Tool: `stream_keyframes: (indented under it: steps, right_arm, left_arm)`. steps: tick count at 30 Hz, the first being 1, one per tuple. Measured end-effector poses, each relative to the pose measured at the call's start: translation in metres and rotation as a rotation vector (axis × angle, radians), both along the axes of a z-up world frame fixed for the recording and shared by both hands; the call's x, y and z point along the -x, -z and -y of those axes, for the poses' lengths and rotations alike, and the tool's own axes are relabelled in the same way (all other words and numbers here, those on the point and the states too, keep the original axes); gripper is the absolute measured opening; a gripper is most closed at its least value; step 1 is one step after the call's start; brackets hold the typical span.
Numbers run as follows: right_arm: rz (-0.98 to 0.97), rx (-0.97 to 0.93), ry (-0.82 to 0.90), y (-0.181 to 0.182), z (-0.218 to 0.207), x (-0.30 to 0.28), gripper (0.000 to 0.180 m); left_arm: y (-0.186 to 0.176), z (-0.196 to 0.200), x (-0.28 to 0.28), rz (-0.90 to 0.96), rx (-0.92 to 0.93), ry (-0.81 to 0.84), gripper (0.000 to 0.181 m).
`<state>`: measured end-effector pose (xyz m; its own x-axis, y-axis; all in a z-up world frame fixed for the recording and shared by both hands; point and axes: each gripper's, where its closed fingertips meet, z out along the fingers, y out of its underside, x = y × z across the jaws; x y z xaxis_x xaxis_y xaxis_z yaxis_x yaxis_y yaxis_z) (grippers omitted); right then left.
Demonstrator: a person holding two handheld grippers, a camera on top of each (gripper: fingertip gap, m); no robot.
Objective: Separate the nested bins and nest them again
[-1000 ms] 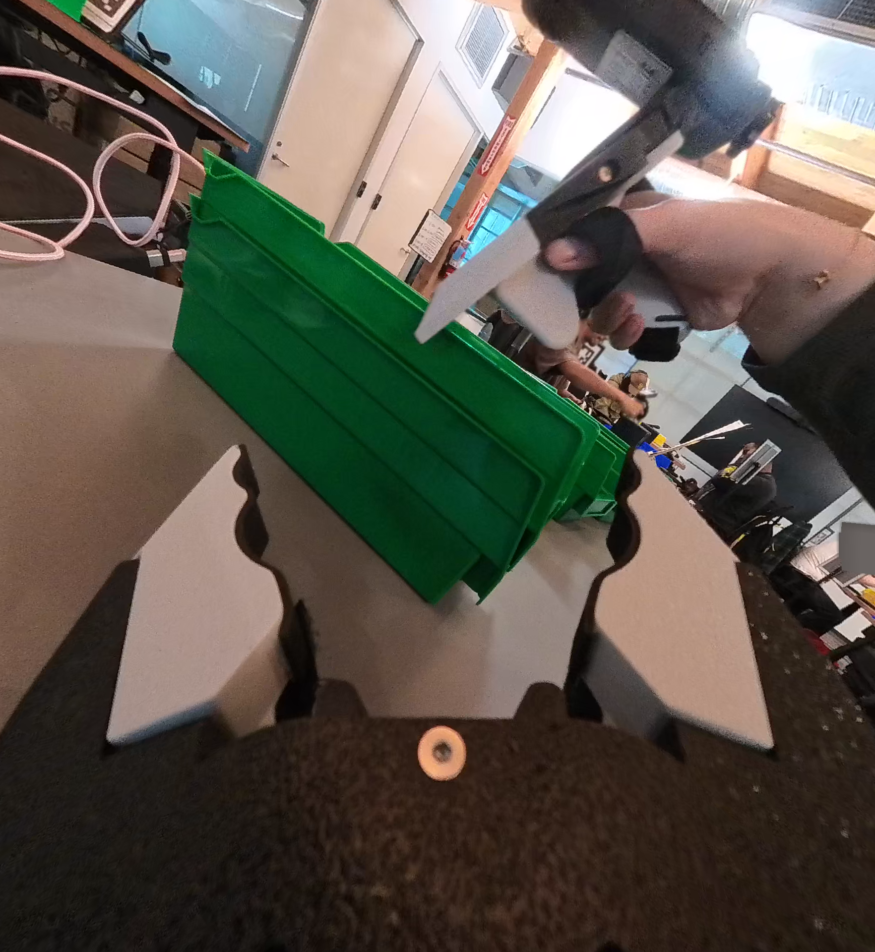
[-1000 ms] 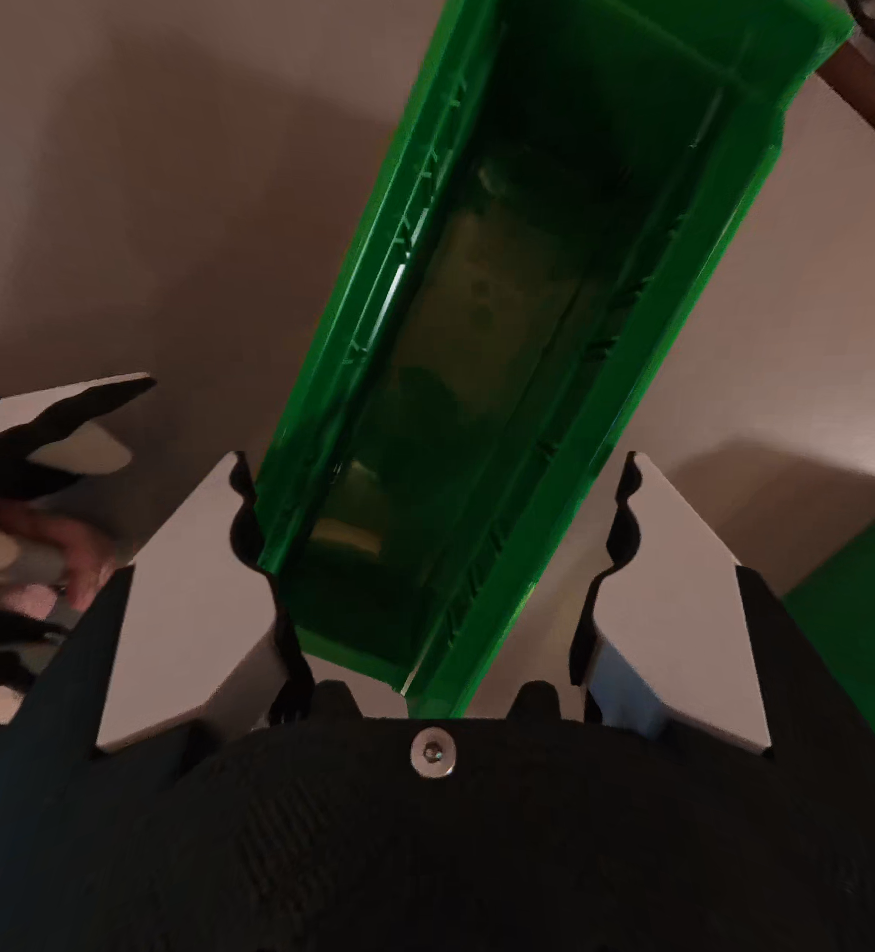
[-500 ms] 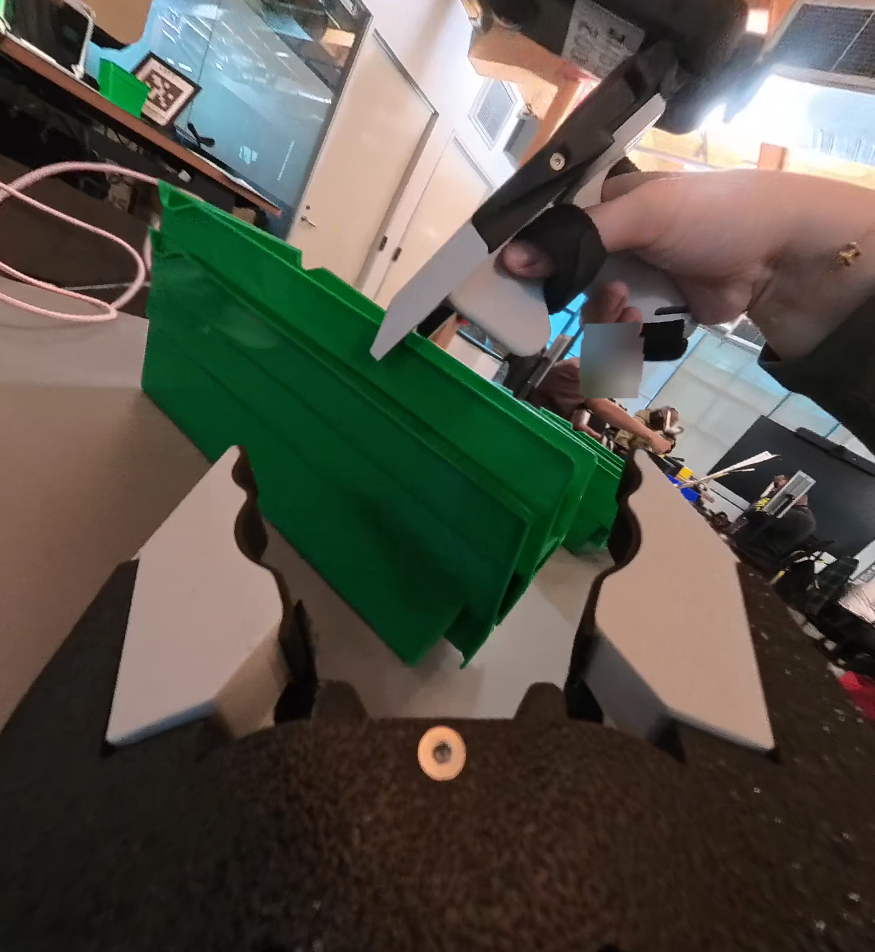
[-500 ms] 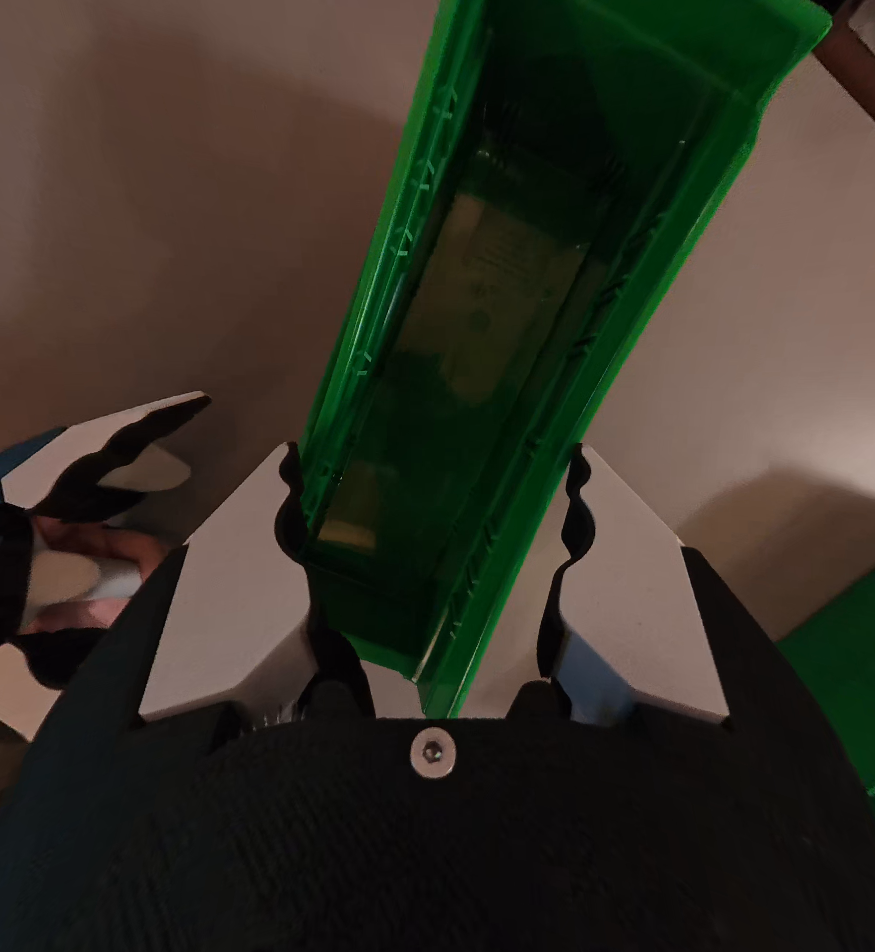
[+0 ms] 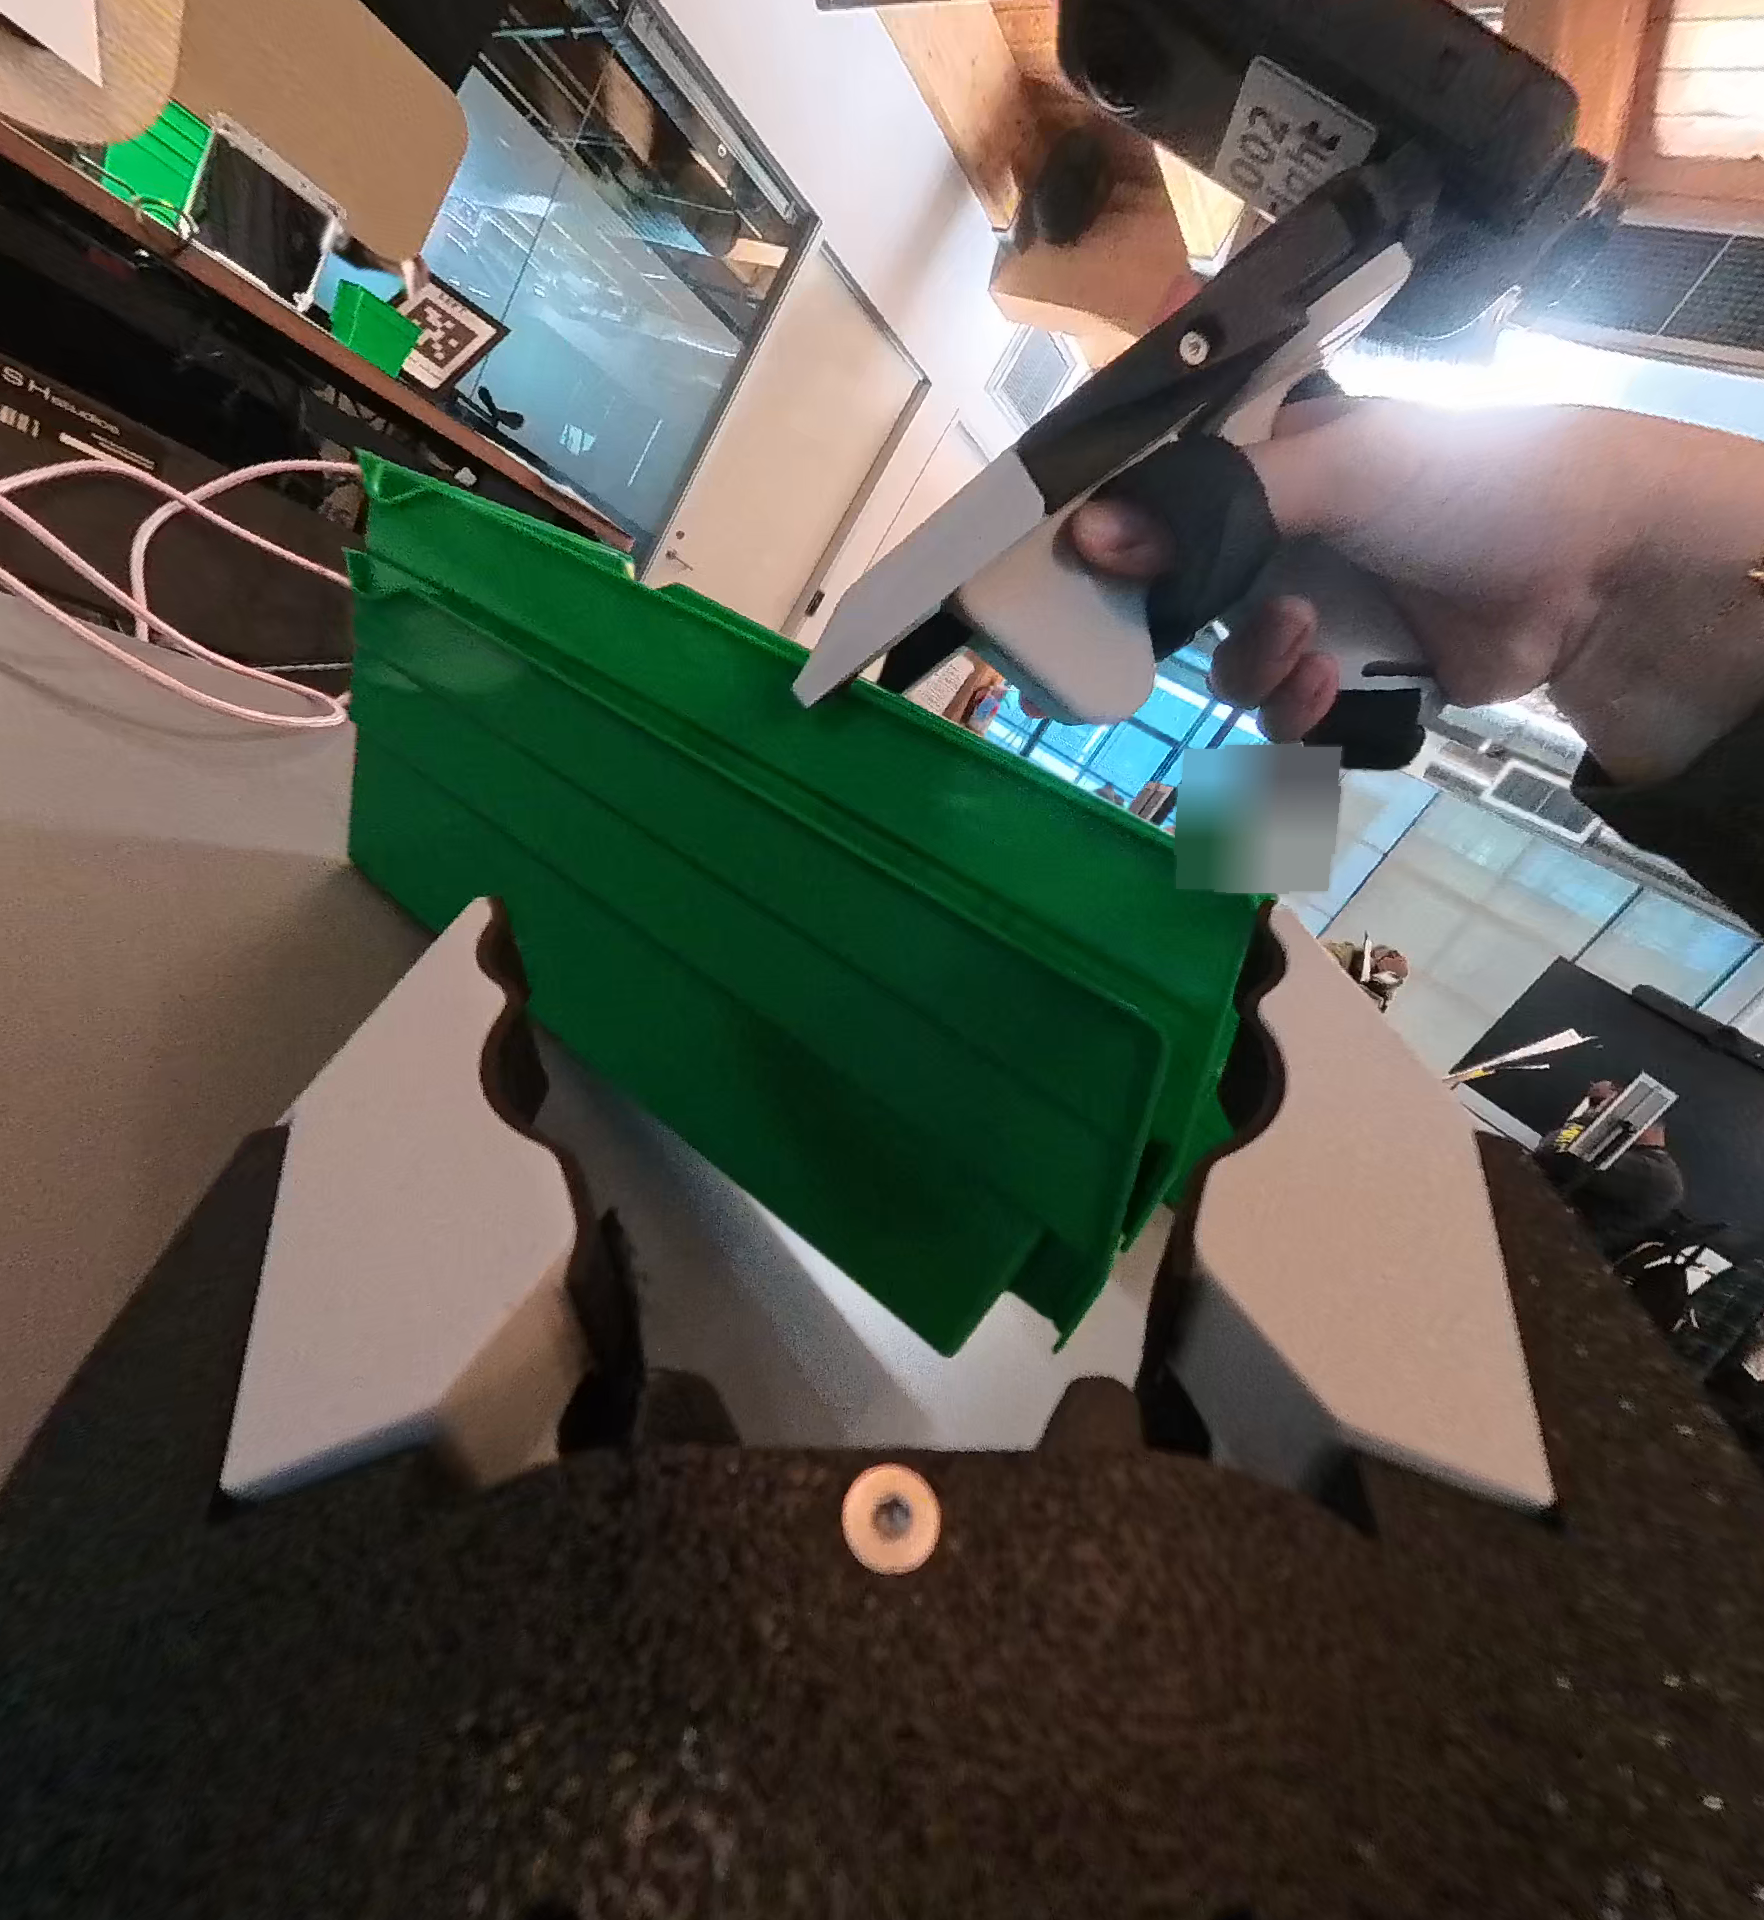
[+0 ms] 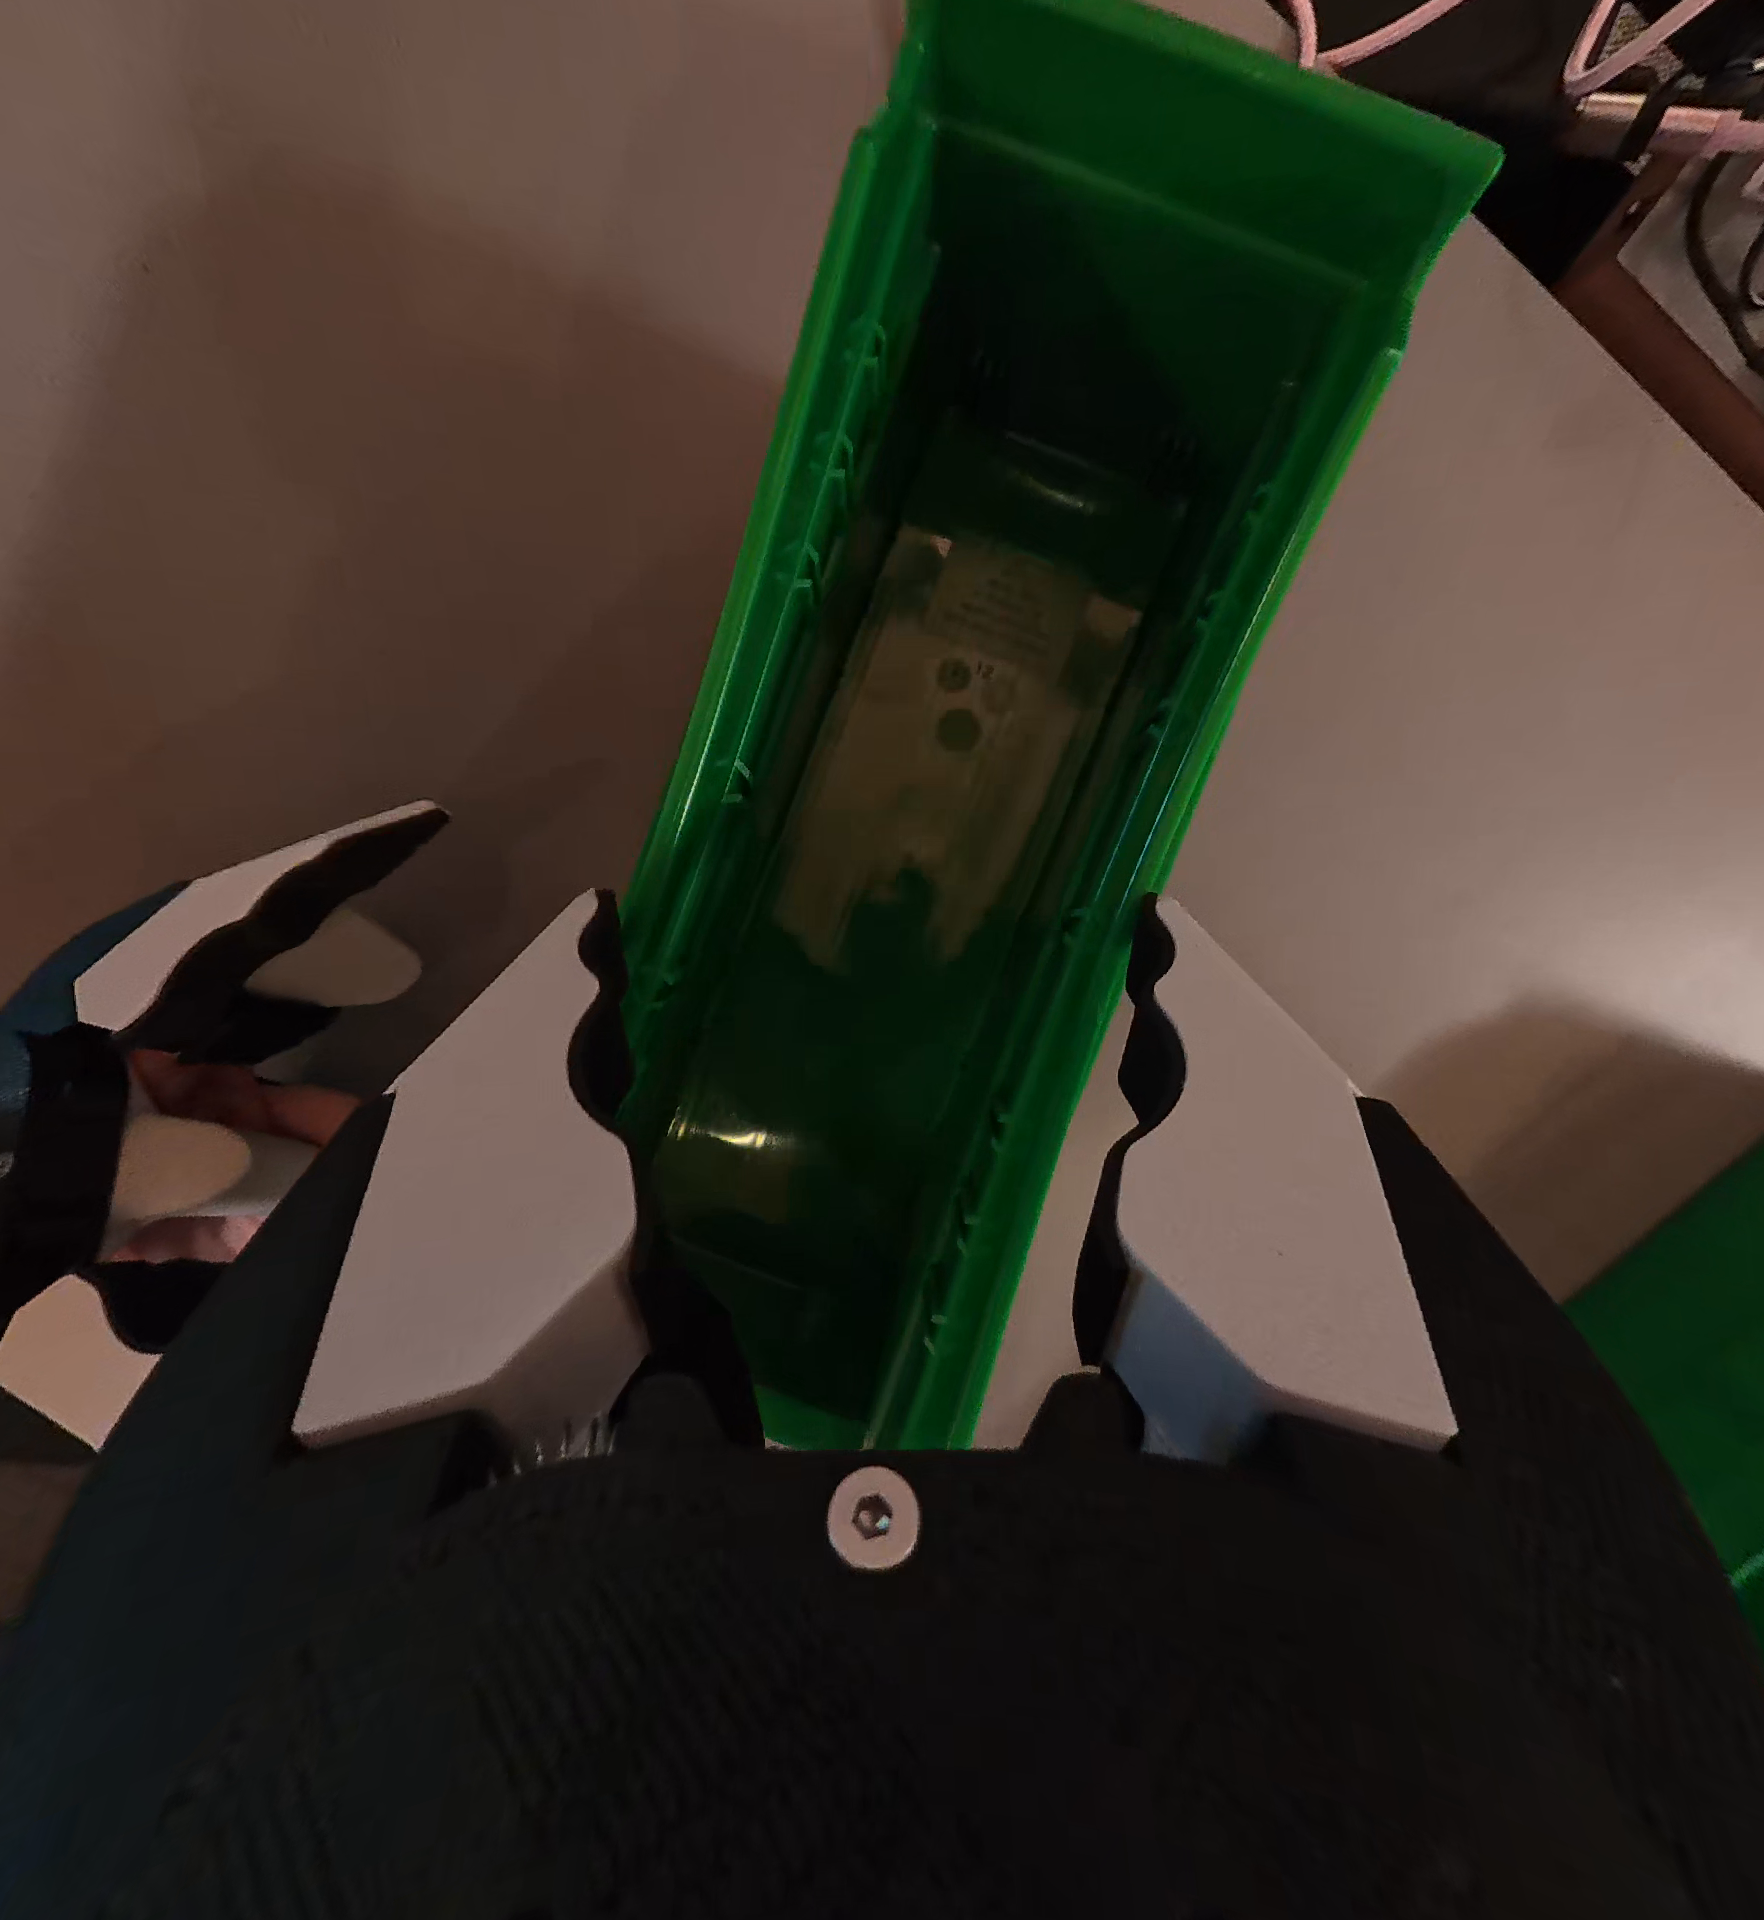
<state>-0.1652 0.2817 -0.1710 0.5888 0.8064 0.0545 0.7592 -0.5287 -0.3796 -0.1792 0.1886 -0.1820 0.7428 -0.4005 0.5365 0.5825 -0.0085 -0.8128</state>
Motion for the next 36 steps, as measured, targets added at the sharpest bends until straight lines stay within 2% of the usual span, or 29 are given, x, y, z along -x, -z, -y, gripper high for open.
stream_keyframes:
  steps: [11,18,21,23,26,33,36]
  right_arm:
    - [-0.08,-0.022,0.011,-0.031,-0.005,-0.001,0.097]
    - [-0.198,-0.091,0.015,-0.097,-0.02,-0.018,0.097]
    - [-0.24,-0.13,0.066,-0.122,-0.037,-0.044,0.097]
    - [-0.243,-0.16,0.12,-0.126,-0.053,-0.069,0.097]
    - [-0.224,-0.18,0.202,-0.104,-0.074,-0.109,0.097]
    - [-0.175,-0.064,0.332,0.01,-0.091,-0.182,0.098]
    - [-0.159,-0.05,0.324,0.046,-0.083,-0.196,0.107]
  left_arm:
    - [0.0,0.0,0.004,0.0,0.0,-0.019,0.132]
    - [0.001,0.0,0.004,0.012,0.001,-0.011,0.132]
    - [0.001,0.0,0.004,0.016,0.001,-0.01,0.132]
    - [0.001,0.0,0.004,0.015,0.002,-0.01,0.132]
    - [0.002,0.0,0.004,0.014,0.004,-0.011,0.132]
    - [0.003,0.0,0.003,0.009,0.009,-0.008,0.131]
    - [0.003,0.0,0.003,0.011,0.01,-0.009,0.131]
